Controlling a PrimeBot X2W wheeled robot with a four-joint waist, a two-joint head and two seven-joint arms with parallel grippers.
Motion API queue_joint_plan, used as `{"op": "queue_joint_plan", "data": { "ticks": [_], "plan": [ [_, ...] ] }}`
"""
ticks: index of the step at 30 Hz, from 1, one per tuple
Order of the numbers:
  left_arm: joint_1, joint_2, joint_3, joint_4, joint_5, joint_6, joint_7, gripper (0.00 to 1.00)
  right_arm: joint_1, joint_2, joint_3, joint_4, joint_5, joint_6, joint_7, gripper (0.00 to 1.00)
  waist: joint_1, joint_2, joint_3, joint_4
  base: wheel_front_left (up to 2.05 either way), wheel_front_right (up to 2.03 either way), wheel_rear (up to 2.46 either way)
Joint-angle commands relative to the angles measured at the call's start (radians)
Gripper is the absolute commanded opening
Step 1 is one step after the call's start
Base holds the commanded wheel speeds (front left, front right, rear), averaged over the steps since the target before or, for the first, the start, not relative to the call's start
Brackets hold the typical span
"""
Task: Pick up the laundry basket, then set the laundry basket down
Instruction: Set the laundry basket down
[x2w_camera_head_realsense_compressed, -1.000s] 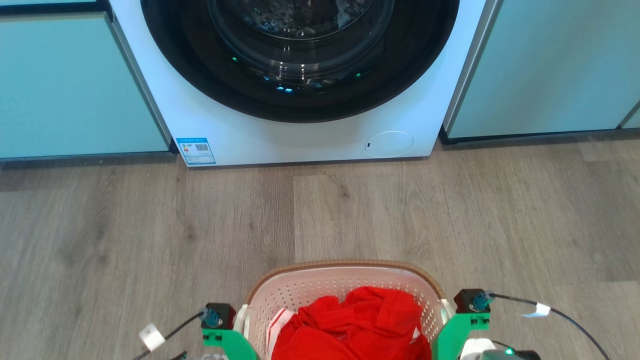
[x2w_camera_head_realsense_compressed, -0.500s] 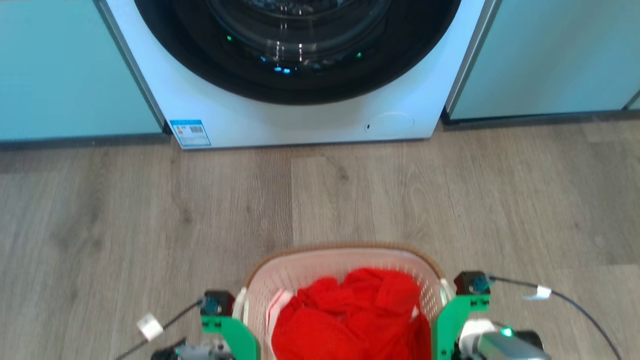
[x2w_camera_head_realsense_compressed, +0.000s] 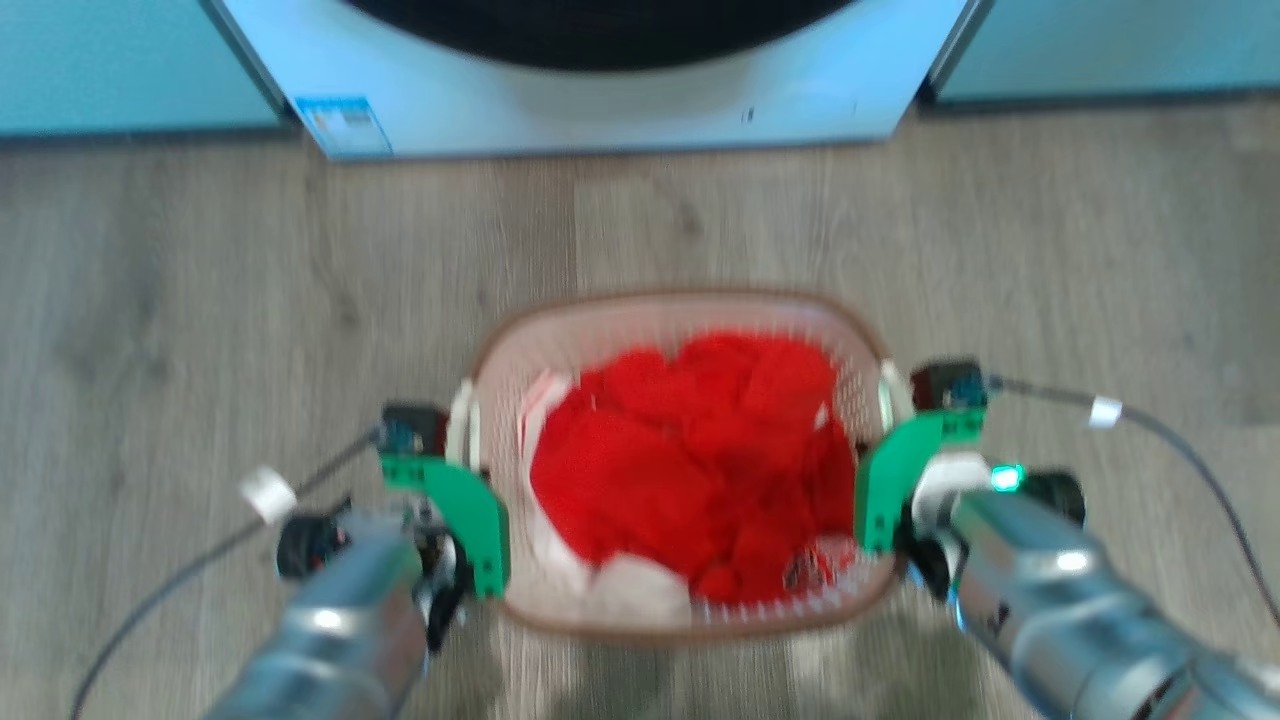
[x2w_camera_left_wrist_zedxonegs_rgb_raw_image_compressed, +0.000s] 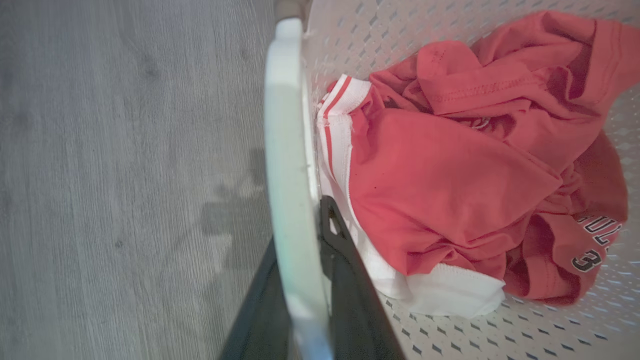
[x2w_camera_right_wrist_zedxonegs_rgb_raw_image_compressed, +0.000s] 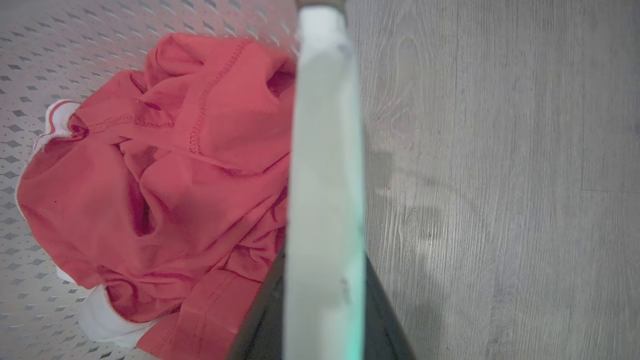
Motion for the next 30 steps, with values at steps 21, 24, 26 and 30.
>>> {"op": "queue_joint_plan", "data": {
  "ticks": [21,24,26,30],
  "plan": [
    [-0.395,0.033,0.012,0.016,0.043,0.009,-0.07,0.0,-0.302,-0.021,-0.204,-0.003,-0.24,0.003,-0.042,0.0,-0.0003,0.0,0.5,0.048,0.0,0.0,0.0],
    [-0.413,0.032,0.007,0.016,0.047,0.009,-0.076,0.0,-0.31,-0.022,-0.247,-0.003,-0.284,0.003,-0.041,0.0,-0.0003,0.0,0.529,0.053,0.0,0.0,0.0],
    [-0.418,0.031,0.006,0.017,0.048,0.009,-0.079,0.0,-0.311,-0.022,-0.261,-0.003,-0.298,0.003,-0.041,0.0,-0.0003,0.0,0.536,0.054,0.0,0.0,0.0],
    [-0.425,0.03,0.0,0.018,0.05,0.009,-0.083,0.0,-0.309,-0.019,-0.317,-0.003,-0.354,0.003,-0.037,0.0,-0.0003,0.0,0.561,0.056,0.0,0.0,0.0]
  ]
}}
